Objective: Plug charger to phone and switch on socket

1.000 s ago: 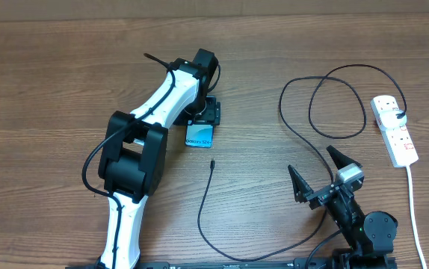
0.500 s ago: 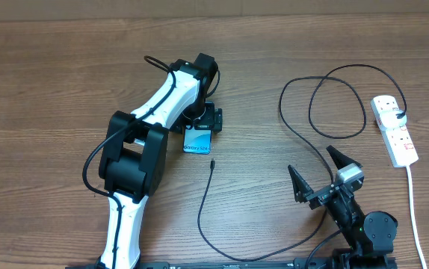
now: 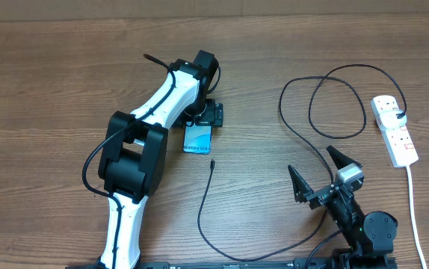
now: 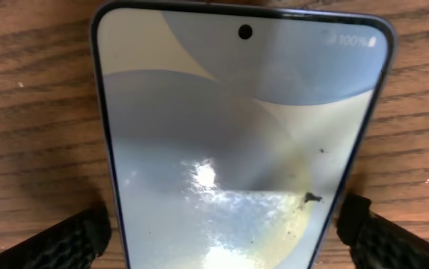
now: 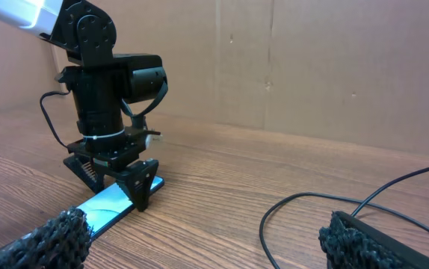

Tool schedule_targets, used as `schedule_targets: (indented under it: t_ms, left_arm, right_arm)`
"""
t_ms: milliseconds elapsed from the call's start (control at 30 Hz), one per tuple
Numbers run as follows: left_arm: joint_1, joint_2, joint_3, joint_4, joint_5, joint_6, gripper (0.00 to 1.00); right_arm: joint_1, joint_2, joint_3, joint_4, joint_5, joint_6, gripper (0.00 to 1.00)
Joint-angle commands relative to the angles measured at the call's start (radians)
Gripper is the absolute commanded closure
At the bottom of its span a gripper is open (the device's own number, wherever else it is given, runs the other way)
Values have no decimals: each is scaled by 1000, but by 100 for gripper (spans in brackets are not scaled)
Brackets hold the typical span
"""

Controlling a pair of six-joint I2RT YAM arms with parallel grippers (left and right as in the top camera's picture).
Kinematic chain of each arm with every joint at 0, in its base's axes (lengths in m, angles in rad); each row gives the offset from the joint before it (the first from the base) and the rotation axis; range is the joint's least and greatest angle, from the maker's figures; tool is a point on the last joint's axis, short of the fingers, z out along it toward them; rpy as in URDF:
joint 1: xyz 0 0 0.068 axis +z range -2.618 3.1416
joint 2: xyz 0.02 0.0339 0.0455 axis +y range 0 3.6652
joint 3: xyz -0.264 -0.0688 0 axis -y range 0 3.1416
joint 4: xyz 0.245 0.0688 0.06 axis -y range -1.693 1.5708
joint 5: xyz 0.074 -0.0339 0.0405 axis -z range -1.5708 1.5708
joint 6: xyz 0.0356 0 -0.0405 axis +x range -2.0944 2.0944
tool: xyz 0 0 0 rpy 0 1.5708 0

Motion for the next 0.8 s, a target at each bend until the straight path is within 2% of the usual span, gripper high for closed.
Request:
schedule_targets:
  t_ms: [0,67,133,233,300,533,767]
  left_arm:
    - [0,66,-43,29,50,-1,11]
    - [0,66,-43,28,50,-1,21]
    - [0,66,-43,29,50,-1,24]
    - [0,66,-43,28,50,-1,14]
    - [0,66,-43,22,50,-2,13]
    - [0,65,-43,18,61,-1,33]
    - [14,65,-8,-3,115,14,39]
  right_arm:
    - [5,-12,-10,1,-2,5,0]
    - [5,-12,-10,1,-2,5,0]
    - [5,-12,-10,1,-1,5,0]
    - [5,-12,-10,1,-2,5,0]
    - [5,-12,-10,1,-2,5,0]
    - [5,-12,-10,2,-2,5,0]
    - [5,-12,-10,1,-2,5,0]
